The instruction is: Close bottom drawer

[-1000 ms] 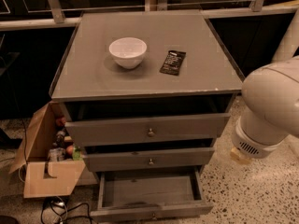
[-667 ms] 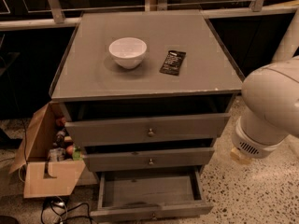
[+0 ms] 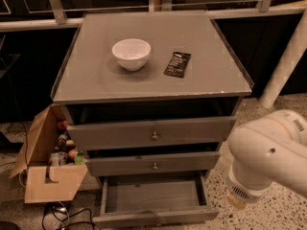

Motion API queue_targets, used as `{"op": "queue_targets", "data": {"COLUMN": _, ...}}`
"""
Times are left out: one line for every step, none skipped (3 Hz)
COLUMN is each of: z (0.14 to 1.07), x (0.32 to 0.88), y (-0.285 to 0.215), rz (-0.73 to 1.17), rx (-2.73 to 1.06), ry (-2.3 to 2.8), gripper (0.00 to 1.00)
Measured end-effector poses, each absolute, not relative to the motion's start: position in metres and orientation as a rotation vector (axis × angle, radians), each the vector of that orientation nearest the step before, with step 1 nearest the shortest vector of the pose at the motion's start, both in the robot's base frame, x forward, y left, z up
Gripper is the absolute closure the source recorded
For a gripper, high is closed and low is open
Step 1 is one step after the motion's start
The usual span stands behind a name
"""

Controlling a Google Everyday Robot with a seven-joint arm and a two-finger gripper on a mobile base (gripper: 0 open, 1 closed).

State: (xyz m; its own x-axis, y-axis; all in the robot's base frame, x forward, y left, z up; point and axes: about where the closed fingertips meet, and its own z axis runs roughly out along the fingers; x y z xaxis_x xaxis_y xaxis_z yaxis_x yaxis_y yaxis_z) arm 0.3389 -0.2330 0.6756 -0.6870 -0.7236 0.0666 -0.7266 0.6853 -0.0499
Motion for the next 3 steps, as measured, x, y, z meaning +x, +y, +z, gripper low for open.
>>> {"op": "queue_targets", "data": {"z": 0.613, "x": 0.309, "y": -0.228, "rz": 0.023, "rx": 1.132, "ry": -2.776, "gripper": 1.0}}
{"op": "queue_targets", "data": {"z": 0.613, "x": 0.309, "y": -0.228, "rz": 0.022, "rx": 1.132, "ry": -2.776, "gripper": 1.0}}
{"op": "queue_targets", "data": {"z": 0.602, "x": 0.306, "y": -0.229, "rz": -0.034, "rx": 1.119, "ry": -2.783, "gripper": 1.0}}
